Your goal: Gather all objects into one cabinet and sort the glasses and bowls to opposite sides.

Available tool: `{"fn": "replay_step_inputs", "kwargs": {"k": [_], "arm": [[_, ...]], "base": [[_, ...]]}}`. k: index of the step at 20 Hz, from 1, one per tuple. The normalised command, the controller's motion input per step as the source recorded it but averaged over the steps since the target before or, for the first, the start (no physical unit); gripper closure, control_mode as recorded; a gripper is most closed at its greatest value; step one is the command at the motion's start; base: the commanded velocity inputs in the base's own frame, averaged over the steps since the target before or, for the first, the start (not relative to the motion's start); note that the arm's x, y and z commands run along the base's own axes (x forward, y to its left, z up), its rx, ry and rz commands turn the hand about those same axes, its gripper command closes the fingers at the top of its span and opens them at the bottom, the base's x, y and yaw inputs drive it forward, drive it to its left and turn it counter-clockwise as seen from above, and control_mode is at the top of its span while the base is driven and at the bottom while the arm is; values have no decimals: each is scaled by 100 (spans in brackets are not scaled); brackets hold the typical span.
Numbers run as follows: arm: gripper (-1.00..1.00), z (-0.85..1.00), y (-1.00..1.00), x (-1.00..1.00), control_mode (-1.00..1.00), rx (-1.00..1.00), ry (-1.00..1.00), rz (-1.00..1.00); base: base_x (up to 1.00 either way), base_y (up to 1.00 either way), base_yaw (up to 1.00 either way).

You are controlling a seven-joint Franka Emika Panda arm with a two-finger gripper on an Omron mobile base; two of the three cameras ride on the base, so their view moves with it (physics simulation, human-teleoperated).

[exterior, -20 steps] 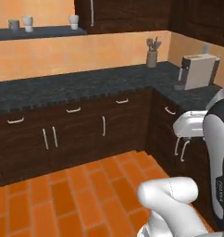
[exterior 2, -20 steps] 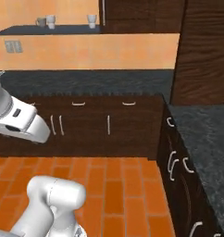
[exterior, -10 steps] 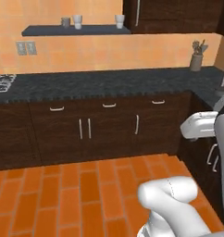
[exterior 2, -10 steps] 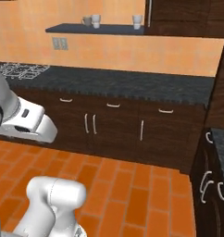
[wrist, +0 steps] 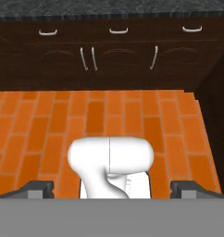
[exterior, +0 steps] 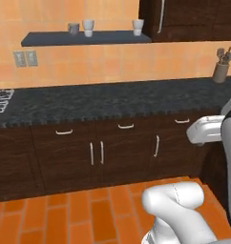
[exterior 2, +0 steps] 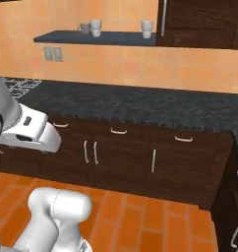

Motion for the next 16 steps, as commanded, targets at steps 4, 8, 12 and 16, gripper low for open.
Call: {"fn": "replay_step_inputs", "kwargs": {"k": [4, 8, 12, 16], "arm": [[-100, 0, 0, 0, 100, 0, 0, 0], [-100, 0, 0, 0, 100, 0, 0, 0], [-100, 0, 0, 0, 100, 0, 0, 0], [-100, 0, 0, 0, 100, 0, 0, 0]], "base": [[99, 62, -17], [74, 88, -17], [51, 88, -12], [42, 39, -5]]}}
